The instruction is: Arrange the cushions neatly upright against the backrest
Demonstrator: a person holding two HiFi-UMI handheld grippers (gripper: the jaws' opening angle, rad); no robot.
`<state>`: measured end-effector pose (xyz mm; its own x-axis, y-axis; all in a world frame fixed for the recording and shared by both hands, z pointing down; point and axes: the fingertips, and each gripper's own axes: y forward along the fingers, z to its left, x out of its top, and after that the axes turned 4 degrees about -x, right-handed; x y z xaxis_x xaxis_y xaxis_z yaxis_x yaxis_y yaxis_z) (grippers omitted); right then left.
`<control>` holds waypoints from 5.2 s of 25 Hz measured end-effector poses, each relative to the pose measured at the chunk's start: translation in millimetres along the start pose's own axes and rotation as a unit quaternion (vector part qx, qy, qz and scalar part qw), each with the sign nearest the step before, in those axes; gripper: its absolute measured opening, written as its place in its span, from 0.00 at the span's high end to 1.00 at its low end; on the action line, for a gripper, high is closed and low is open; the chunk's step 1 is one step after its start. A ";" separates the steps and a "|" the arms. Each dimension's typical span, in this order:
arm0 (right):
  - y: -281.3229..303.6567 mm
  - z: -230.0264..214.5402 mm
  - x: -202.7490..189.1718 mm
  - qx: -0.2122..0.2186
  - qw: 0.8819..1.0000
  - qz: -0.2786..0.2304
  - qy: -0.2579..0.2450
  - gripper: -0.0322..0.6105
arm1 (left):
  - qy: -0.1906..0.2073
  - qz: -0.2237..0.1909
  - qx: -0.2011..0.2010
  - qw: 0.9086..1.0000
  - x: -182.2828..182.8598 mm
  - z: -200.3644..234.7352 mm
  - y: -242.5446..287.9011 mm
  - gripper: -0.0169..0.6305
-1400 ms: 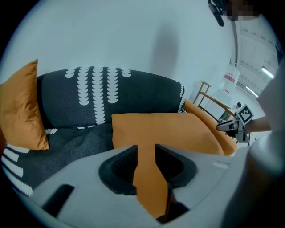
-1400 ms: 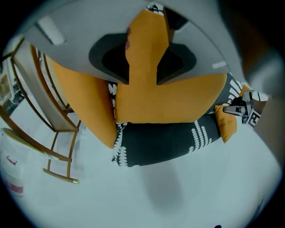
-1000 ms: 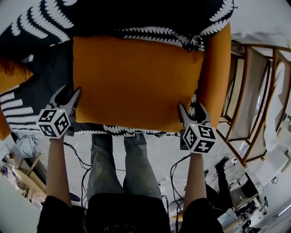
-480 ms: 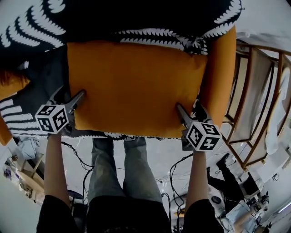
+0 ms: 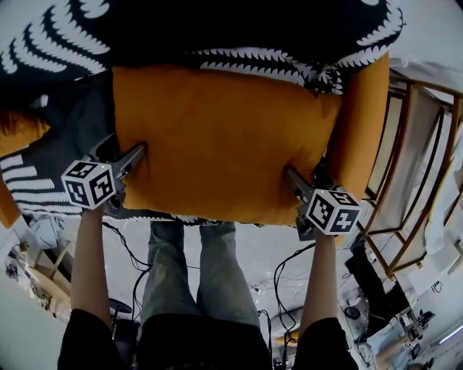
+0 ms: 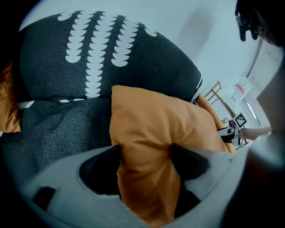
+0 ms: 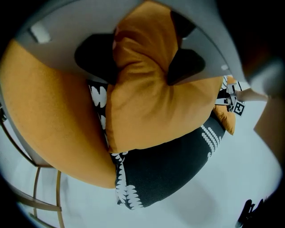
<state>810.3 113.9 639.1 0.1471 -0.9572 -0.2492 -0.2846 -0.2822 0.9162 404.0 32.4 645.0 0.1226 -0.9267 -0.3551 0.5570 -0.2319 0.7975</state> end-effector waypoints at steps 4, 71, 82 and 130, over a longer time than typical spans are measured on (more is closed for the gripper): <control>5.9 1.1 -0.1 0.000 1.000 0.004 0.005 0.37 | -0.011 0.005 -0.009 1.000 -1.1 -1.7 5.3 0.43; -100.0 175.1 232.8 -0.018 0.950 -0.248 -0.189 0.62 | 0.110 -0.193 0.095 0.970 178.2 4.6 -183.8 0.79; -49.9 151.0 224.8 -0.029 0.956 -0.218 -0.196 0.63 | 0.113 -0.154 0.102 0.976 161.0 25.1 -140.9 0.78; -92.5 146.0 161.5 -0.039 0.962 -0.241 -0.125 0.39 | 0.098 -0.192 0.080 0.973 130.3 -0.1 -173.7 0.53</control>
<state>722.0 -23.9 468.4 0.0090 -0.7044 -0.7097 -0.1680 -0.7007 0.6934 323.3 -48.0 460.1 0.0936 -0.6921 -0.7157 0.4601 -0.6074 0.6476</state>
